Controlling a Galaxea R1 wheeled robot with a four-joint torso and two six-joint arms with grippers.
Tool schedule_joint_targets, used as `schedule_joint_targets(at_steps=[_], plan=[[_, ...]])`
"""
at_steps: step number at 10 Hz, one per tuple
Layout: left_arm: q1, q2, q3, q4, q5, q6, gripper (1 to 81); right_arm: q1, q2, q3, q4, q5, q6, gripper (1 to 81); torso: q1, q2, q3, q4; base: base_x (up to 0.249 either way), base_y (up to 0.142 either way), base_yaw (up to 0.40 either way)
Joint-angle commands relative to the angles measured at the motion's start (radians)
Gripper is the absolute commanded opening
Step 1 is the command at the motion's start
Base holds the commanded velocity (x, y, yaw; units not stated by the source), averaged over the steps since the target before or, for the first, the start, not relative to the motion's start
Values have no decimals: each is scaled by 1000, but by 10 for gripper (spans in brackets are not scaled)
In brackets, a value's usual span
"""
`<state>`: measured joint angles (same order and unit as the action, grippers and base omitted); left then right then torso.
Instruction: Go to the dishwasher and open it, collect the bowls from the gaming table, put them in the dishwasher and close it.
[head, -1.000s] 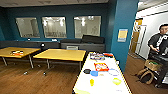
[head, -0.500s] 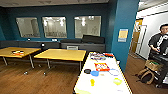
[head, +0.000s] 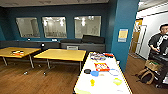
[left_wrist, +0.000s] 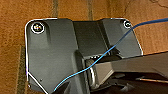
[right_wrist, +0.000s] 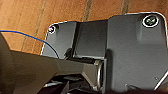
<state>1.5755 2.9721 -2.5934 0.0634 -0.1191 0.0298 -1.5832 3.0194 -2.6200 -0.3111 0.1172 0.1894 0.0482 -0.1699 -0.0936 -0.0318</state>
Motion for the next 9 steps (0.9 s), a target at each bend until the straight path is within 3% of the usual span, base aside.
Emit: schedule_joint_targets(at_steps=[1,9], plan=[[-47,-5,6,6,47,7,811,47,3,11,-11,-36,-5,811,0,0,0,0,84,0,0],[-47,-4,7,13,47,7,811,50,2,11,1,-34,-2,811,-1,-1,0,0,113,0,0]])
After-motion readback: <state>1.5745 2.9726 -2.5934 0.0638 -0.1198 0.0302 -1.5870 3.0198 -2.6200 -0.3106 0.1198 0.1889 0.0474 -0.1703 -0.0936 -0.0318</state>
